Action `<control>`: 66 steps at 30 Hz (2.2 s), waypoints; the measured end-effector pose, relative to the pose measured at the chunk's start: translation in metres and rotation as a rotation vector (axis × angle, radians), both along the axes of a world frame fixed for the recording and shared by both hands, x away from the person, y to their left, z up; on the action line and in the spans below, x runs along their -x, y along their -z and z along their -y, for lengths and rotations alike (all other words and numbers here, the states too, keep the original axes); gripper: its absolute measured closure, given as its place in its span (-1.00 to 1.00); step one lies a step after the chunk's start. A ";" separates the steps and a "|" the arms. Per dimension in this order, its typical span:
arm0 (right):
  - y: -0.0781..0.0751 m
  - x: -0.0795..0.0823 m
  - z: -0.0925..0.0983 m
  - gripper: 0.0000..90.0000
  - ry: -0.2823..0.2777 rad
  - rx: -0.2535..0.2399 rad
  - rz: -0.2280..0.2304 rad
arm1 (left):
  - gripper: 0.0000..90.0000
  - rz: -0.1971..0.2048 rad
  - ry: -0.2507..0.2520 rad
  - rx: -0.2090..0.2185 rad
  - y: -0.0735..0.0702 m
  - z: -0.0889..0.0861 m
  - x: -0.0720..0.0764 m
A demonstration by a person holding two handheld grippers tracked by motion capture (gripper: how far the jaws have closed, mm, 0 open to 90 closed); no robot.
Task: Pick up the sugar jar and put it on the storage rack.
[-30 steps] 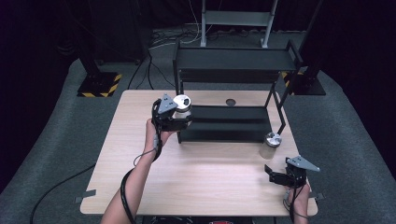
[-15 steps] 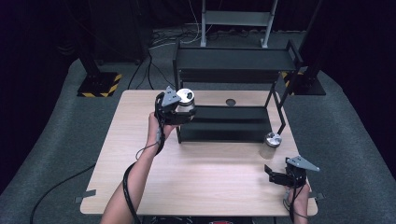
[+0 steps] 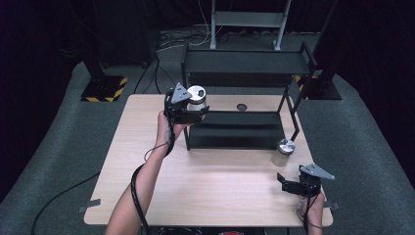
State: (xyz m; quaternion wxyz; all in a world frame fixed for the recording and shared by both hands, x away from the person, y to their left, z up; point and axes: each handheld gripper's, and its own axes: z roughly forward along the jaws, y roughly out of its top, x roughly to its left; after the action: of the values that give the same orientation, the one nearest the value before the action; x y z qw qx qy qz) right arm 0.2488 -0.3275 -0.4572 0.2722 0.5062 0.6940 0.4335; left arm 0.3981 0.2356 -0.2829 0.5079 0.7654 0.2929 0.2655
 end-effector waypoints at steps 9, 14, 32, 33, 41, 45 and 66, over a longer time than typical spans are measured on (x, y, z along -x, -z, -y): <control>0.000 0.000 0.000 -0.99 0.000 0.001 0.001 | -0.32 -0.002 0.004 0.002 -0.008 0.000 -0.005; 0.000 0.000 0.000 -0.99 -0.001 -0.001 0.002 | -0.32 0.002 0.008 0.006 -0.014 0.002 -0.008; 0.001 0.001 0.001 -0.99 0.000 -0.007 0.006 | -0.32 0.011 0.017 0.011 -0.035 0.003 -0.014; 0.001 0.001 0.001 -0.99 0.000 -0.007 0.005 | -0.32 0.017 0.016 0.008 -0.039 0.003 -0.013; 0.001 0.001 0.001 -0.99 0.000 -0.007 0.006 | -0.32 0.027 0.019 0.016 -0.048 0.002 -0.012; 0.001 0.001 0.001 -0.99 -0.001 -0.007 0.006 | -0.32 0.031 0.024 0.016 -0.052 0.003 -0.012; 0.001 0.001 0.001 -0.99 -0.002 -0.005 0.005 | -0.32 0.047 0.041 0.031 -0.073 0.000 -0.011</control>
State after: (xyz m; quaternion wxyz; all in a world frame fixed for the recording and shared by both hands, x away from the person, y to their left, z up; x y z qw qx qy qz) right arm 0.2482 -0.3287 -0.4579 0.2719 0.5051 0.6929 0.4369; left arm 0.4088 0.2355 -0.2099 0.5315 0.7568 0.2693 0.2686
